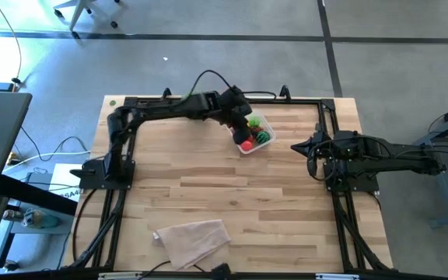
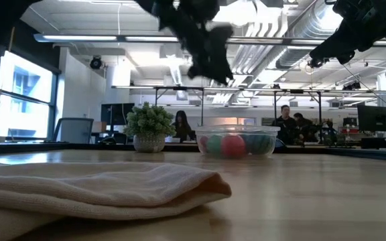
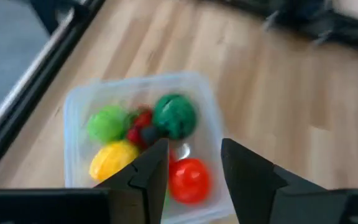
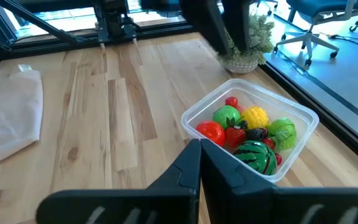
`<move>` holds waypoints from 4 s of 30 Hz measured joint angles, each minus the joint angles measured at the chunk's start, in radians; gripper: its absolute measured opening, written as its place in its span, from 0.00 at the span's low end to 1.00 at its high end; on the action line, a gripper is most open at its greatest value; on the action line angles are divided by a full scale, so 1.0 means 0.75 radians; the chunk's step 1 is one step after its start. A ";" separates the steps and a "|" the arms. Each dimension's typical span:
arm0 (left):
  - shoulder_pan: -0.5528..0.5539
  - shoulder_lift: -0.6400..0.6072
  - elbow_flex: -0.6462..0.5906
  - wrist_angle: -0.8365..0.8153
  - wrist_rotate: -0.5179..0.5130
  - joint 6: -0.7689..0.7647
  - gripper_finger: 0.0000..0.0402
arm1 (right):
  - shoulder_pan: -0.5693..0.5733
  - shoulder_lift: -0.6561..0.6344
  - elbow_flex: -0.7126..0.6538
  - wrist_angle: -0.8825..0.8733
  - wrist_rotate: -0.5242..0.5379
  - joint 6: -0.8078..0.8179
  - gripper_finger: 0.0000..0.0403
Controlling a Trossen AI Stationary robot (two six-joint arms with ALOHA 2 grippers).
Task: Pick and placing Produce into tupperware
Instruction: Return to Home Position
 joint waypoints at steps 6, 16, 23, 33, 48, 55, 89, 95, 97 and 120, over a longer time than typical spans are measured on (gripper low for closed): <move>-0.107 -0.264 0.002 -0.209 -0.074 0.038 0.25 | 0.000 0.000 0.000 0.000 0.000 -0.002 0.00; -0.255 -0.729 -0.213 -0.376 -0.228 0.009 0.10 | 0.000 0.000 0.000 -0.001 0.000 0.001 0.00; -0.274 -1.143 -0.916 0.246 -0.145 -0.066 0.06 | 0.000 0.000 0.000 -0.001 0.000 0.001 0.00; -0.209 -1.391 -1.647 1.163 0.231 -0.081 0.05 | 0.001 0.000 0.000 0.000 0.000 -0.002 0.00; 0.027 -2.071 -1.669 0.682 0.236 -0.107 0.04 | 0.000 0.000 0.000 0.000 0.000 -0.002 0.00; 0.027 -2.326 -1.669 0.536 0.180 -0.140 0.04 | 0.000 0.000 0.000 0.000 0.000 -0.002 0.00; 0.027 -2.637 -2.148 0.661 0.170 -0.115 0.04 | 0.000 0.000 0.000 0.000 -0.005 -0.001 0.00; 0.027 -2.637 -2.206 0.658 0.160 -0.137 0.04 | 0.000 0.000 0.000 0.000 -0.004 0.000 0.00; 0.027 -2.637 -2.212 0.643 0.160 -0.137 0.04 | 0.000 0.000 0.000 0.000 -0.004 0.000 0.00; 0.027 -2.638 -2.214 0.478 0.120 -0.137 0.04 | 0.000 0.000 0.000 0.000 -0.004 0.000 0.00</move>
